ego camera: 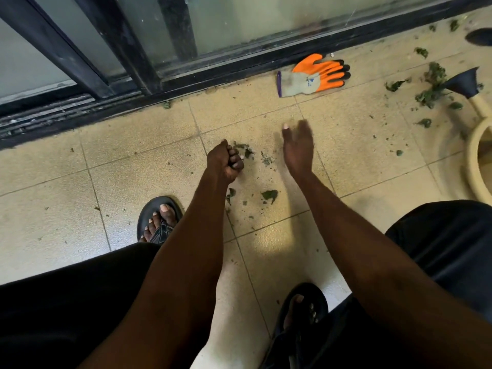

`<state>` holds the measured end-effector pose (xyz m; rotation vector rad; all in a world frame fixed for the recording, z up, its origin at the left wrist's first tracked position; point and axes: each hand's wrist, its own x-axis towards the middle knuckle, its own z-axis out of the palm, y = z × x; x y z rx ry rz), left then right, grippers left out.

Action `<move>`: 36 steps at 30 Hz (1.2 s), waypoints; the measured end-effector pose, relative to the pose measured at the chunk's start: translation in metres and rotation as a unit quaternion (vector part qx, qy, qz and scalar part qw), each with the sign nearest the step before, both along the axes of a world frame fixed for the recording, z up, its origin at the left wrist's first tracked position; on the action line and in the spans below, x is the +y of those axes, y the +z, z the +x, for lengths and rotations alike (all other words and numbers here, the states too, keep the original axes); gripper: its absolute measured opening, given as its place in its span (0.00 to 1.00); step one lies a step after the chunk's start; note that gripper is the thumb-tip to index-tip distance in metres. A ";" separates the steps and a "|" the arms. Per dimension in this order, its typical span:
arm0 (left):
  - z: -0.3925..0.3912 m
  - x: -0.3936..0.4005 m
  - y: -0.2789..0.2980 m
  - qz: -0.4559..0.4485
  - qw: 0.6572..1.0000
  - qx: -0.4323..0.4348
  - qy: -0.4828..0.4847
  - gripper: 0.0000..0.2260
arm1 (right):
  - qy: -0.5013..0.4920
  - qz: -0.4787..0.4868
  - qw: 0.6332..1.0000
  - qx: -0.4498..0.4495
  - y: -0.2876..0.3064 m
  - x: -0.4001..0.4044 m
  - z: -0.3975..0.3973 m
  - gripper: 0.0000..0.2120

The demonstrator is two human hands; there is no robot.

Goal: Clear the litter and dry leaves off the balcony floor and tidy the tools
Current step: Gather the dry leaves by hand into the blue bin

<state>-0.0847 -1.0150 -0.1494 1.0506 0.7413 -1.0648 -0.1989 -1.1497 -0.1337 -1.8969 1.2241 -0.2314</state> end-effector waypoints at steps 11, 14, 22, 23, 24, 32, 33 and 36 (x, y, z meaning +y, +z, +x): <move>0.010 -0.007 0.000 -0.021 0.999 -0.023 -0.014 0.18 | 0.344 -0.117 0.926 0.104 -0.051 0.046 -0.021 0.35; 0.013 -0.001 -0.003 -0.018 0.999 -0.025 0.009 0.18 | 0.134 -0.140 0.977 0.089 -0.050 0.070 -0.046 0.35; 0.021 0.028 -0.011 0.001 0.999 -0.017 0.037 0.18 | -0.099 -0.015 0.971 0.217 -0.059 0.153 -0.059 0.42; 0.022 0.032 -0.010 0.000 0.999 -0.018 0.043 0.18 | -0.099 -0.013 0.972 0.213 -0.059 0.153 -0.046 0.42; 0.022 0.035 -0.010 0.000 0.999 -0.019 0.049 0.18 | -0.086 -0.019 0.974 0.207 -0.058 0.150 -0.032 0.42; 0.022 0.043 -0.009 -0.003 0.997 -0.029 0.069 0.17 | 0.010 -0.123 0.981 0.149 -0.057 0.069 -0.008 0.39; 0.020 0.041 -0.009 -0.003 0.998 -0.033 0.061 0.17 | -0.010 -0.109 0.981 0.157 -0.058 0.050 -0.014 0.39; 0.016 0.032 -0.005 -0.002 0.999 -0.041 0.036 0.17 | 0.062 -0.117 0.976 0.170 -0.059 0.009 -0.018 0.40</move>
